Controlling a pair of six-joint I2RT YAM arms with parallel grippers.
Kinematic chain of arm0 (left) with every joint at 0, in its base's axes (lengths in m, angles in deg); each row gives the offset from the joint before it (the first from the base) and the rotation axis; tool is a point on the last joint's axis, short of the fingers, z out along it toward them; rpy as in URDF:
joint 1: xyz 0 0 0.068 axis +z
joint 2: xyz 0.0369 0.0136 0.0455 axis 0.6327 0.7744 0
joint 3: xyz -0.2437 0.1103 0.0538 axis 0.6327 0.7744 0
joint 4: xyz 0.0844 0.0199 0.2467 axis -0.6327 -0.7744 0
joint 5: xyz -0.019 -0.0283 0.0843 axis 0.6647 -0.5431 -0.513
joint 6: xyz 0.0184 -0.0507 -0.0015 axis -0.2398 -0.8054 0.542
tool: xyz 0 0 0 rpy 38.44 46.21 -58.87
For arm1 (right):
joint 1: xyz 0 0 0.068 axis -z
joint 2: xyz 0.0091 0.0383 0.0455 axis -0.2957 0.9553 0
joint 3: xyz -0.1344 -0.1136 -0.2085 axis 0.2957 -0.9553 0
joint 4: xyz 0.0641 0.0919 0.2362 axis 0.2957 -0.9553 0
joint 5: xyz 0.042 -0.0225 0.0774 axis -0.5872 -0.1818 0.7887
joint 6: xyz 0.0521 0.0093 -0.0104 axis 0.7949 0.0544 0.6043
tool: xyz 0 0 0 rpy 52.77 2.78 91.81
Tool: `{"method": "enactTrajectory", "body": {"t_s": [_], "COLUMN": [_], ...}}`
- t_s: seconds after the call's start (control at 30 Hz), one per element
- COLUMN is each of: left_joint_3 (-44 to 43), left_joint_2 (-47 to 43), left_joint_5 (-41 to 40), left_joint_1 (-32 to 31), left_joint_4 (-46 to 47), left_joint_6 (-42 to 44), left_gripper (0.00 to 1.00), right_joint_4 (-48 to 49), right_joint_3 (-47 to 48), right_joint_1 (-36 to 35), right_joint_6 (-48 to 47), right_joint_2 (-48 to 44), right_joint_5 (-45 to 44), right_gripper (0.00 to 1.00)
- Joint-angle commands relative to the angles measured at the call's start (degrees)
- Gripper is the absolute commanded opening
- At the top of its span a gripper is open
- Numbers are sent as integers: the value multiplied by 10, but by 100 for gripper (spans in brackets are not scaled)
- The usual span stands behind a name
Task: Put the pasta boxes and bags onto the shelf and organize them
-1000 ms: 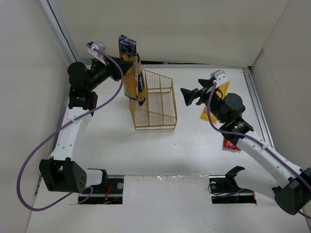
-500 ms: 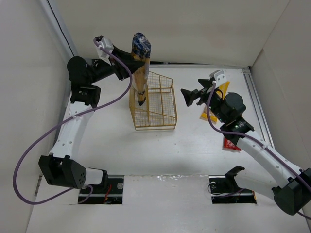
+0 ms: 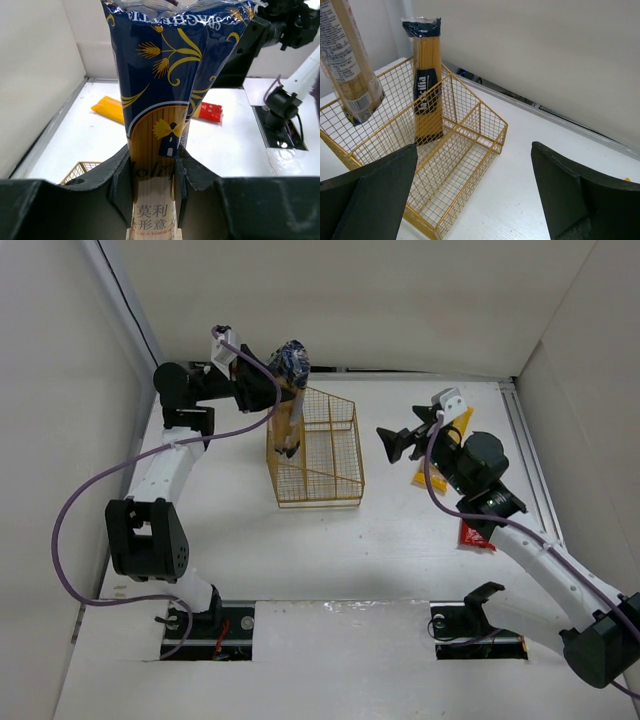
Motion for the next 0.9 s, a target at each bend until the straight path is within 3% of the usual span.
{"method": "enactTrajectory", "body": {"t_s": [0.0, 0.23, 0.57, 0.67, 0.77, 0.8, 0.87], "left_joint_3": [-12, 109, 141, 141, 141, 141, 115], "left_joint_2": [-28, -28, 20, 41, 77, 98, 114], "left_joint_5": [27, 9, 9, 9, 14, 15, 21], "left_joint_1": [19, 25, 25, 20, 14, 14, 14], "left_joint_4": [205, 289, 354, 393, 516, 588, 604], "left_joint_6": [-98, -124, -144, -175, -277, -316, -392], "left_gripper": [0, 0, 0, 0, 0, 7, 28], "right_joint_4": [4, -1, -7, -7, -7, -7, -7], "right_joint_3": [-5, -10, -10, -10, -10, -10, -10], "right_joint_1": [10, 15, 15, 15, 15, 15, 15], "right_joint_6": [-14, -14, -14, -9, -9, -9, -9], "right_joint_2": [-20, -25, -15, -15, -15, -15, -10], "right_joint_5": [8, 2, 2, 8, 8, 8, 1], "right_gripper": [99, 99, 99, 99, 99, 99, 99]}}
